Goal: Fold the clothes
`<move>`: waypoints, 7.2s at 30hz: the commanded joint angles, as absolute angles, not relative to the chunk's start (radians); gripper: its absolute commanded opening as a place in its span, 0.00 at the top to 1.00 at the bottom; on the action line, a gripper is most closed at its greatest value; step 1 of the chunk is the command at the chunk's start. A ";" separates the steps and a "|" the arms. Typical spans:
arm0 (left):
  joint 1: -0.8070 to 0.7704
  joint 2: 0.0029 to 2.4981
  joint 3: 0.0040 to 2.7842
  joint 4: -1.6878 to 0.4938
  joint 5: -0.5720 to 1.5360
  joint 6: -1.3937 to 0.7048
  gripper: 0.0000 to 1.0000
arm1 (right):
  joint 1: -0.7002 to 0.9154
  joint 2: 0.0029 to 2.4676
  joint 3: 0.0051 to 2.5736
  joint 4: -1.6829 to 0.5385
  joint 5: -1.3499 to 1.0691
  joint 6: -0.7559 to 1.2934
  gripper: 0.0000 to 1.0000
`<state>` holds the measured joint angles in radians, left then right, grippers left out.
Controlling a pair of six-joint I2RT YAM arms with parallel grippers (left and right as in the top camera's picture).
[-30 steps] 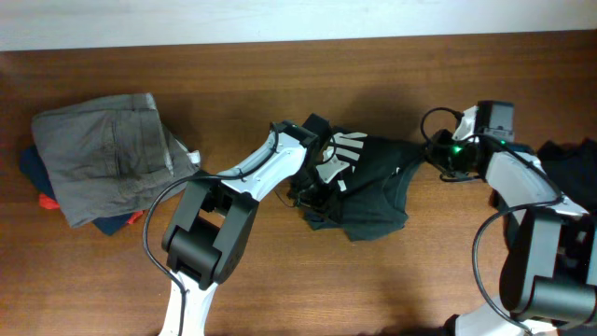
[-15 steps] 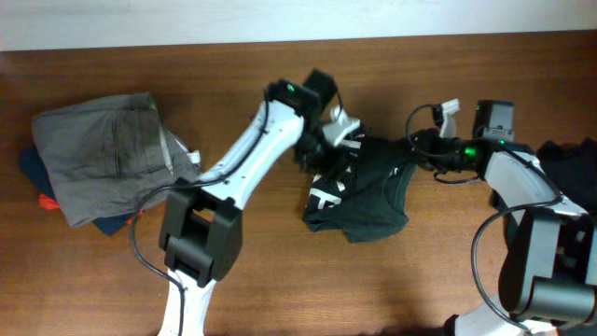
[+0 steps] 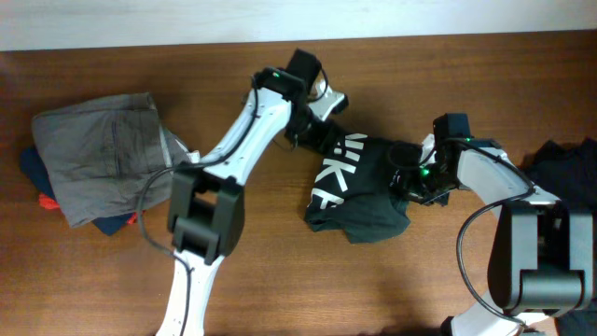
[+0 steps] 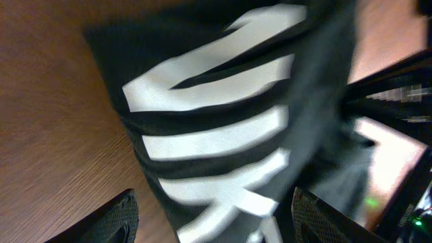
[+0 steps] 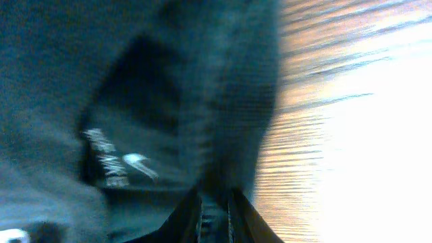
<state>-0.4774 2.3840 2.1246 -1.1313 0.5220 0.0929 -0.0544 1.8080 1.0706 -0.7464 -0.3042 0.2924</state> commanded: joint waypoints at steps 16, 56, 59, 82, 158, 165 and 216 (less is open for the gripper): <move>-0.513 2.532 2.128 -1.029 0.801 0.057 0.05 | -0.066 1.813 1.079 -0.771 -0.212 0.285 0.83; 0.110 2.136 2.186 -1.301 0.607 0.384 1.00 | -0.066 1.379 1.117 -0.824 -0.412 0.112 0.92; 0.224 2.136 2.186 -1.331 0.609 0.384 1.00 | -0.066 1.379 1.117 -0.835 -0.412 0.112 0.92; 0.786 2.101 2.164 -1.344 0.494 0.224 0.01 | -0.066 1.380 1.117 -0.835 -0.386 0.112 0.92; -0.057 1.355 2.167 -1.640 0.289 0.329 0.01 | 0.084 0.040 0.265 -0.668 0.053 -0.043 0.01; -0.057 1.355 2.167 -1.640 0.288 0.329 0.01 | 0.084 0.003 0.156 -0.612 0.011 -0.044 0.01; -0.056 0.662 0.752 -0.357 0.318 0.329 0.01 | 0.084 0.004 0.156 -0.612 0.011 -0.044 0.01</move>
<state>-0.0525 0.7616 0.8589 -0.4007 0.2996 0.3328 0.0761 0.0147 0.1619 -0.6178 0.0109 -0.0525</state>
